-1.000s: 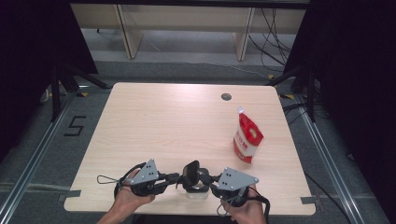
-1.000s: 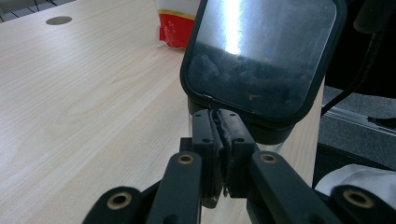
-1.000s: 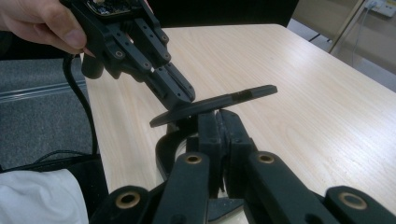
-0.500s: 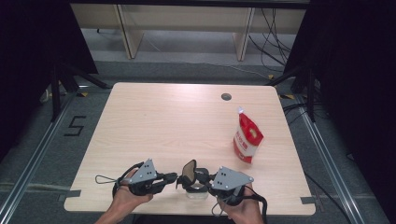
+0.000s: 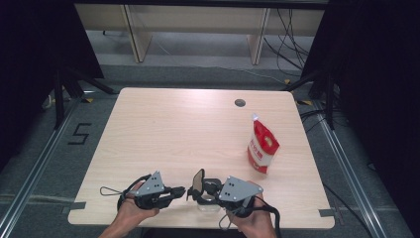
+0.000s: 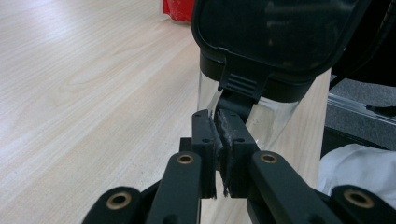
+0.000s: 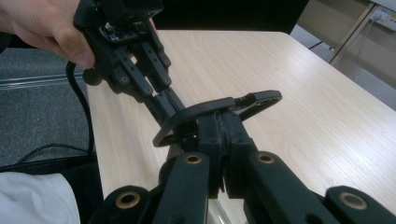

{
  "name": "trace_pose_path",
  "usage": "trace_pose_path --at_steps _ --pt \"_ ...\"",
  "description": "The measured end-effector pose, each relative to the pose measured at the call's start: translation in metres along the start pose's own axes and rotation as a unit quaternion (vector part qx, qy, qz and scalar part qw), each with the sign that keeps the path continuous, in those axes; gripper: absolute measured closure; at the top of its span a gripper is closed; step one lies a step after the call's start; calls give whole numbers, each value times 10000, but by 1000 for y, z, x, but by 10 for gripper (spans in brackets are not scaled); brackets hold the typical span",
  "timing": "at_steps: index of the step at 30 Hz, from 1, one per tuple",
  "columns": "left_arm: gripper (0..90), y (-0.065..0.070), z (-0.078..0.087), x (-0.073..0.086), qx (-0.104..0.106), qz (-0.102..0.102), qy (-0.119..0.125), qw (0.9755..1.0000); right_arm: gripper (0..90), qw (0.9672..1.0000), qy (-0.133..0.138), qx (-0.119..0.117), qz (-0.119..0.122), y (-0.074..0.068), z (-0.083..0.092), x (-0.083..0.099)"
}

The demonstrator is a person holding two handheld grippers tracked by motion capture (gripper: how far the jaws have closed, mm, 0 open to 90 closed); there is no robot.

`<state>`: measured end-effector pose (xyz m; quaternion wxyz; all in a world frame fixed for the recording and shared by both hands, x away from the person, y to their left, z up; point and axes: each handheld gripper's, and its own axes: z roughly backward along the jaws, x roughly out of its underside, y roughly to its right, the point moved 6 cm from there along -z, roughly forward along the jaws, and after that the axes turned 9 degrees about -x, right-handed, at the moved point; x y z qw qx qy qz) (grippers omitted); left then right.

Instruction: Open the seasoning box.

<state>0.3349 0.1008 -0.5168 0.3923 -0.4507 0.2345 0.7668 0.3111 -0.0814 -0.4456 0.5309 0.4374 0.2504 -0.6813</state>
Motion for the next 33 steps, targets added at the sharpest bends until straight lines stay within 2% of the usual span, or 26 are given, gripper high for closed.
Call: trace_pose_path --at_steps 2,3,6,8,10,11,13,14,24,26,27,31,33 --pt "846 -1 1 0 -5 -61 1 10000 889 10000 -14 -26 28 0 -1 -1" --pt "847 0 0 0 -10 16 6 10000 890 10000 9 -5 41 -1 -2 -3" --pt "847 0 0 -1 20 -47 19 10000 890 10000 -14 -16 70 -2 -4 -5" --pt "847 1 0 0 10 -5 11 10000 889 10000 -9 -34 62 -2 -5 -7" --pt "847 1 0 0 32 -86 18 10000 890 9999 -16 -45 96 -3 -7 -9" --pt "847 1 0 0 13 0 9 10000 890 9999 -12 -38 98 -3 -7 -10" --pt "847 1 0 0 28 22 13 10000 890 9999 -22 -56 109 -3 -8 -11" --pt "848 2 0 0 29 0 5 10000 889 9999 -16 -16 164 -3 -9 -12" --pt "849 2 0 0 35 -9 3 10000 890 9998 -32 -63 183 -5 -14 -17" --pt "849 1 0 0 46 -82 10 10000 890 9997 -47 -37 222 -5 -15 -18" --pt "849 1 0 1 47 -71 2 10000 890 9997 -60 -86 210 -5 -15 -18" --pt "849 2 1 1 49 15 -23 10000 890 9997 -51 -47 232 -5 -16 -19" --pt "850 2 1 2 52 -19 -27 10000 890 9996 -52 -38 270 -4 -16 -20"
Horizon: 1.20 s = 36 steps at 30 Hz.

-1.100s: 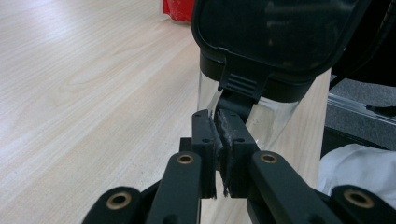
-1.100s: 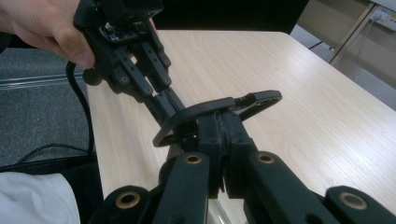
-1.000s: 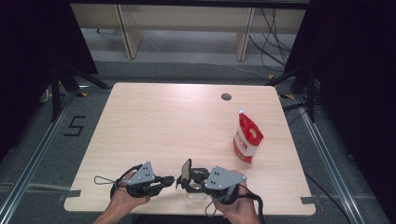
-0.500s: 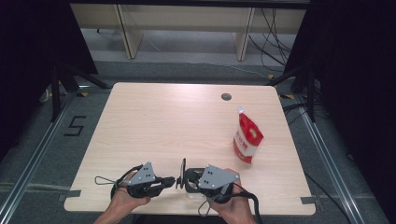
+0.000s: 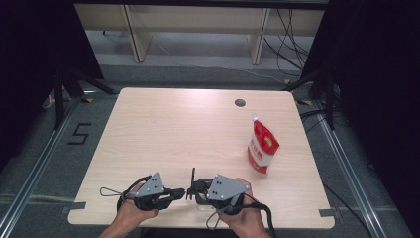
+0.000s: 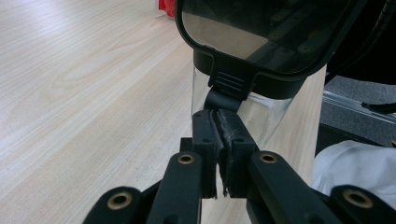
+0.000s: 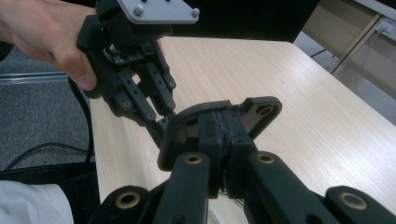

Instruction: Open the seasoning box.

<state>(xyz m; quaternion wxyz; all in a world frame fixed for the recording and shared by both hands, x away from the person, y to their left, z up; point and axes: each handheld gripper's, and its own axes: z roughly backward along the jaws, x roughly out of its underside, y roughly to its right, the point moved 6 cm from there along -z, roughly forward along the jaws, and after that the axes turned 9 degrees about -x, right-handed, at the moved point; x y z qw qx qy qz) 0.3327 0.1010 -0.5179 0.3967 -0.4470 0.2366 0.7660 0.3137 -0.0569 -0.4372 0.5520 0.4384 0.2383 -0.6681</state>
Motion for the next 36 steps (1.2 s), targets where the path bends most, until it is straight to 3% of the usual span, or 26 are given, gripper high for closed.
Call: trace_pose_path --at_steps 6,8,15,19,22,23,24,25,27,29,31,33,35,36 --pt "850 2 -1 0 61 -51 -31 10000 889 10000 1 -27 -26 -1 -1 0" --pt "848 0 -1 -1 79 -175 -3 9998 888 10000 -13 -23 -25 -1 0 0" --pt "824 1 1 0 21 -10 -44 10000 872 9999 46 102 -108 7 11 3" --pt "768 4 3 3 136 70 -52 9999 844 9995 74 211 -214 12 20 8" --pt "706 4 7 5 100 150 -90 9998 788 9988 149 354 -306 19 29 16" --pt "668 2 8 6 130 68 -87 9999 775 9983 150 392 -403 21 33 20" --pt "639 4 9 7 99 260 -115 9995 763 9977 149 448 -481 23 36 24" --pt "627 4 10 8 135 129 -139 9997 748 9972 148 512 -516 26 40 28" --pt "594 10 11 9 161 229 -138 9995 712 9963 110 601 -602 30 46 37" --pt "548 11 12 10 127 138 -177 9997 657 9946 107 697 -764 34 52 47" --pt "513 14 12 10 143 219 -155 9995 607 9926 128 755 -943 37 58 57" --pt "476 12 11 11 118 171 -219 9995 566 9911 144 804 -1050 40 62 65" --pt "424 12 10 11 99 341 -258 9990 539 9895 192 855 -1147 41 65 73" --pt "392 13 9 11 121 389 -269 9988 536 9871 177 933 -1292 41 69 79"
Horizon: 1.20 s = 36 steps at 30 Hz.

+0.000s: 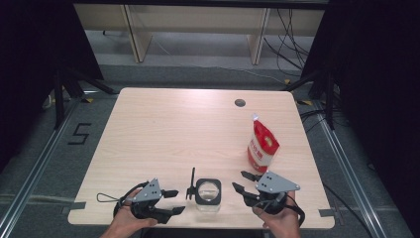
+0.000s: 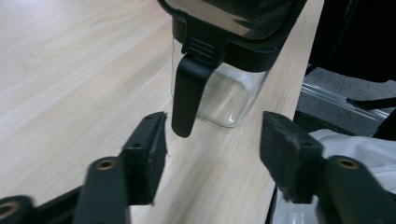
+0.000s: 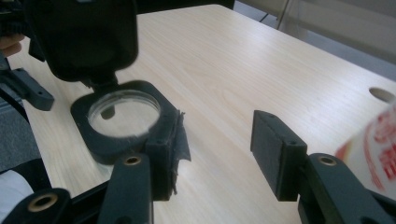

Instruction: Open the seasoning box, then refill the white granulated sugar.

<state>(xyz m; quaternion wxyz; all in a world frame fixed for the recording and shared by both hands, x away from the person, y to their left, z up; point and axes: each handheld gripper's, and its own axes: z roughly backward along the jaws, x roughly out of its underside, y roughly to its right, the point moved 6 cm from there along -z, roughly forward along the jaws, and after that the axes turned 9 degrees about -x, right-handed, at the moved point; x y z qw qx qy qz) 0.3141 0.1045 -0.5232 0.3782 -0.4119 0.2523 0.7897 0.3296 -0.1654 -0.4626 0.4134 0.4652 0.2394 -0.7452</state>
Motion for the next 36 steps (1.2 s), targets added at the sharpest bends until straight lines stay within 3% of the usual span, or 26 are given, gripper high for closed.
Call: trace_pose_path --at_steps 4,5,7,9,10,11,13,14,17,18,19,20,21,22,25,26,28,30,31,32,33,35,36 --pt "321 3 1 -1 14 75 43 10000 494 9995 75 134 -259 9 11 11" --pt "302 0 2 1 -45 4 -44 10000 485 9994 84 212 -276 12 15 14" --pt "258 1 2 -2 3 208 111 9997 459 9984 137 390 -396 18 21 20" --pt "207 -1 4 -3 -38 267 99 9996 433 9962 169 506 -685 21 25 26" --pt "180 -3 4 -3 -44 297 123 9995 422 9967 148 491 -631 25 28 29" --pt "149 -6 5 -2 -82 232 55 9997 407 9944 147 634 -831 26 31 32" --pt "146 -5 5 -3 -28 287 103 9995 366 9941 143 698 -822 32 34 37" --pt "147 -5 5 -3 -42 251 121 9996 347 9909 155 786 -1079 33 36 40" --pt "148 -7 5 -5 -160 125 185 9996 322 9923 148 841 -896 45 37 49" --pt "149 -7 5 -5 -228 132 190 9995 304 9911 180 821 -1031 46 37 52" --pt "149 -7 5 -4 -318 267 170 9990 299 9903 198 826 -1099 47 37 53" --pt "150 -10 5 -3 -375 210 160 9989 292 9906 199 832 -1065 49 37 55" --pt "151 -11 6 -3 -466 313 168 9983 273 9908 196 899 -989 52 37 56" --pt "152 -14 6 -2 -489 239 169 9984 265 9898 167 855 -1123 51 36 58" --pt "164 -19 8 -3 -631 333 204 9972 256 9883 91 895 -1231 50 35 61" --pt "170 -21 9 -2 -699 326 162 9969 247 9902 85 833 -1117 52 34 61" --pt "172 -22 10 -3 -659 191 211 9974 237 9892 31 888 -1163 53 35 63" --pt "174 -23 10 -3 -680 204 202 9973 222 9873 0 902 -1304 52 35 65" --pt "174 -22 10 -2 -703 380 201 9966 212 9887 61 926 -1181 56 35 65" --pt "175 -23 10 -2 -723 290 204 9968 206 9887 65 917 -1181 57 34 66" --pt "176 -24 9 -2 -689 272 230 9970 192 9865 62 945 -1339 56 35 67" --pt "179 -25 10 -2 -718 243 209 9969 191 9867 77 939 -1328 58 34 68" --pt "179 -24 10 -2 -748 380 208 9963 191 9880 84 906 -1246 60 33 68"
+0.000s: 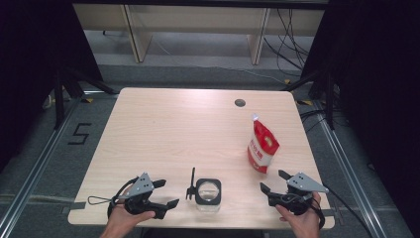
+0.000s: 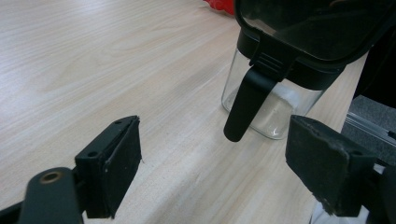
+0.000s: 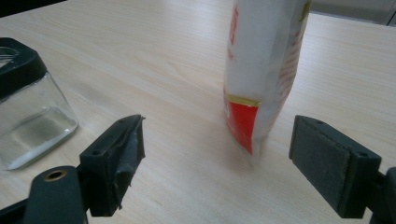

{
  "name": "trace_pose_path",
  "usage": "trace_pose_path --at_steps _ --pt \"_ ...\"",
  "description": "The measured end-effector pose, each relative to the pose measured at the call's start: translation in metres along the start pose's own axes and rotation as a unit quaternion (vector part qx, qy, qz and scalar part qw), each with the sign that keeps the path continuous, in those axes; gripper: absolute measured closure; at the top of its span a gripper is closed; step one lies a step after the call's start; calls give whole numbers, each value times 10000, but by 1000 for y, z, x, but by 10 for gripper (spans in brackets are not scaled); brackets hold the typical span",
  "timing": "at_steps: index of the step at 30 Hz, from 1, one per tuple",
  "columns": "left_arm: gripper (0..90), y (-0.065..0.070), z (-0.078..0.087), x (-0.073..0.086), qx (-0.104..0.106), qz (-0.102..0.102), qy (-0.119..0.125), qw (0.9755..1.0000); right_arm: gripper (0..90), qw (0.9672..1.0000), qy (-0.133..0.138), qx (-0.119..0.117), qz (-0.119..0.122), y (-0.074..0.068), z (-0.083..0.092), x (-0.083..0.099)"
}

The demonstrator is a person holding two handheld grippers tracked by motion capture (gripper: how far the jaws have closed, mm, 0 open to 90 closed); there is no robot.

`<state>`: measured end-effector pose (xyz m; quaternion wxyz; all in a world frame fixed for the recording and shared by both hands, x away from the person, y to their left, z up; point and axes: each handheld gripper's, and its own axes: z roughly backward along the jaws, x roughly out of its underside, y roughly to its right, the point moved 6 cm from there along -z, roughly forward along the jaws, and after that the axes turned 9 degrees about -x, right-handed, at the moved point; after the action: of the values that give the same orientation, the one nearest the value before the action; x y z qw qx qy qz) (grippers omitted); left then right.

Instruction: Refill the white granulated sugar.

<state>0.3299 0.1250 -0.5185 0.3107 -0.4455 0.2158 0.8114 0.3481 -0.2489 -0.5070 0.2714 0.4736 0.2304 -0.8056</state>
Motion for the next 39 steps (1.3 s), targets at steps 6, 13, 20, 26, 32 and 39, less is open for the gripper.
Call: trace_pose_path --at_steps 6,13,20,26,32,39 --pt "184 0 0 2 -58 -23 -18 10000 187 9998 65 164 -122 8 -4 0" --pt "186 0 -1 1 -20 -203 -25 9998 175 9986 355 387 -46 19 -14 -7" --pt "189 1 -2 2 -1 -222 -32 9997 165 9973 454 566 100 31 -27 -10" --pt "188 0 -3 3 -3 -184 -49 9998 168 9962 538 676 145 38 -43 -16" --pt "188 2 -3 3 25 -80 -56 9999 181 9962 582 639 82 38 -56 -20" --pt "194 4 -3 4 32 -59 -66 10000 200 9939 787 731 263 44 -69 -26"
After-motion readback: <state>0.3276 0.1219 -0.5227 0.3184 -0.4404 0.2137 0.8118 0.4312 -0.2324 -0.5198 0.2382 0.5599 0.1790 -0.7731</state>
